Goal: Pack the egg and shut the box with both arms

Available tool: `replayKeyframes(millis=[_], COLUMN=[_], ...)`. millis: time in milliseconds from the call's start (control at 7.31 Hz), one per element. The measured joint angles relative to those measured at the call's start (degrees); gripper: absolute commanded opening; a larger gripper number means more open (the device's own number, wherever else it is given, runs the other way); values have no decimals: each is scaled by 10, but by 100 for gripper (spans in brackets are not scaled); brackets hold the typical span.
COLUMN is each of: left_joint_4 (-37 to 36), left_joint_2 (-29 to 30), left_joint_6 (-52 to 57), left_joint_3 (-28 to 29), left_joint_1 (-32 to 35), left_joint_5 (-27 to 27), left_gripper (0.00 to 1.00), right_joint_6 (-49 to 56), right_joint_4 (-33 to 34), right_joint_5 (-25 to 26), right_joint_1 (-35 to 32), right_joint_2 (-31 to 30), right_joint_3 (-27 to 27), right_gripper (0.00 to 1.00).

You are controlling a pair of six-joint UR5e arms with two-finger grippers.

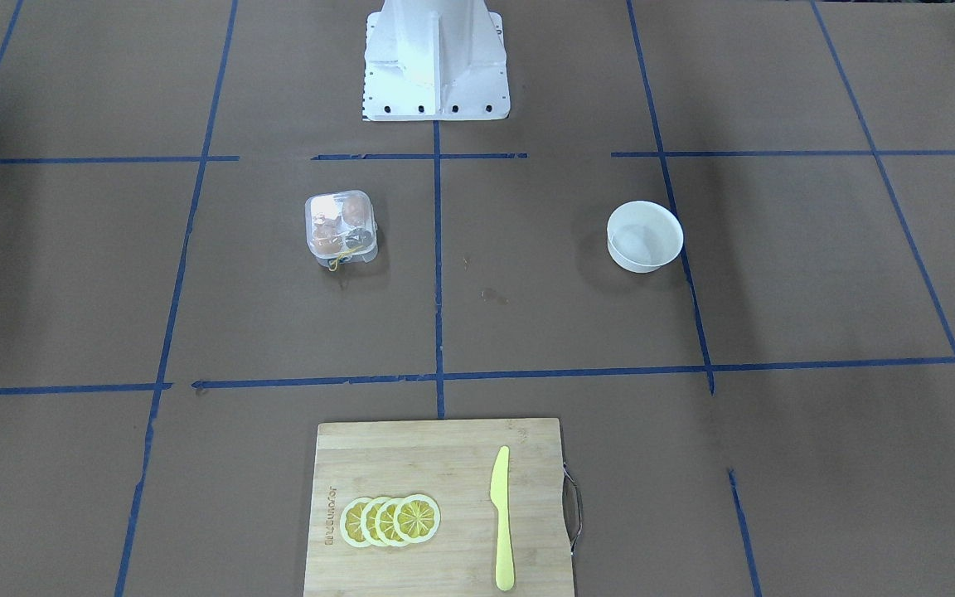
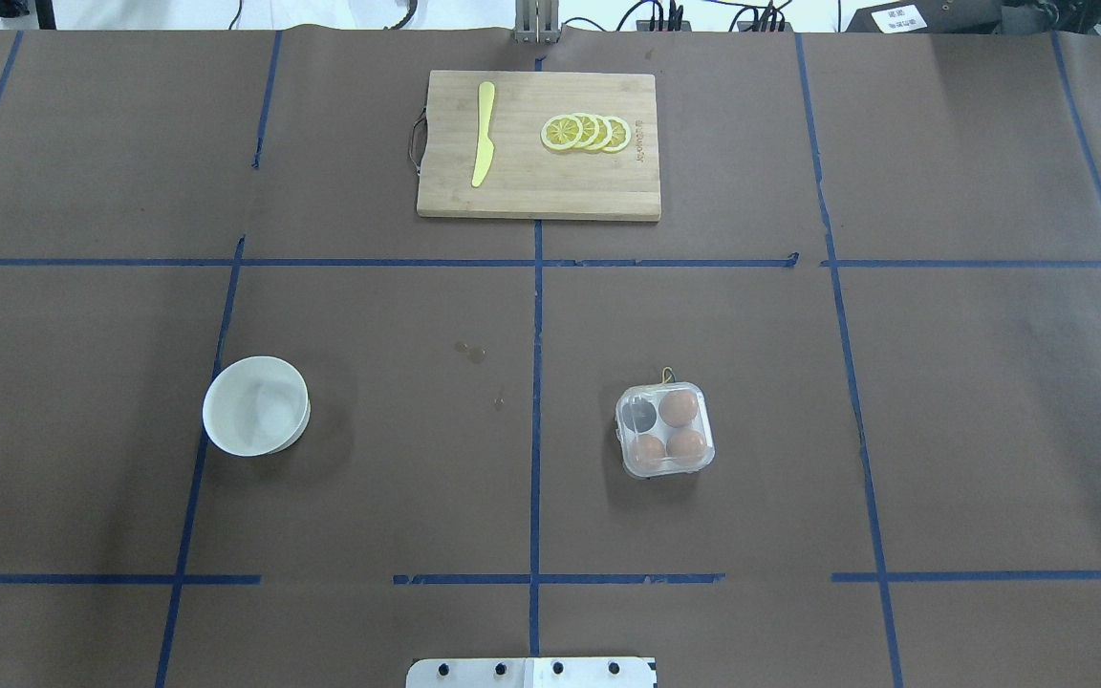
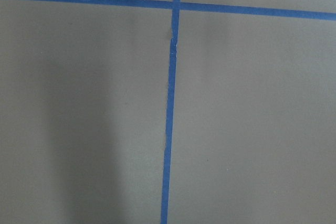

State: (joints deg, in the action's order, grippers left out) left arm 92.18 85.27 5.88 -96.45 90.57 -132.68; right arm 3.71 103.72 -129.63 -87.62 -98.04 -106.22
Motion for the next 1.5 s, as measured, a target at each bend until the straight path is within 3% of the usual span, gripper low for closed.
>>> replayKeyframes(millis=[1505], left_joint_4=[0], left_joint_2=[-7], left_joint_6=[0], left_joint_3=[-1], left_joint_1=[0], left_joint_5=[-4], left_gripper=[100], right_joint_6=[2], right_joint_4=[-1], right_joint_5=[-1], right_joint_1=[-5], right_joint_2=[-26], right_joint_3=[25], right_gripper=[100])
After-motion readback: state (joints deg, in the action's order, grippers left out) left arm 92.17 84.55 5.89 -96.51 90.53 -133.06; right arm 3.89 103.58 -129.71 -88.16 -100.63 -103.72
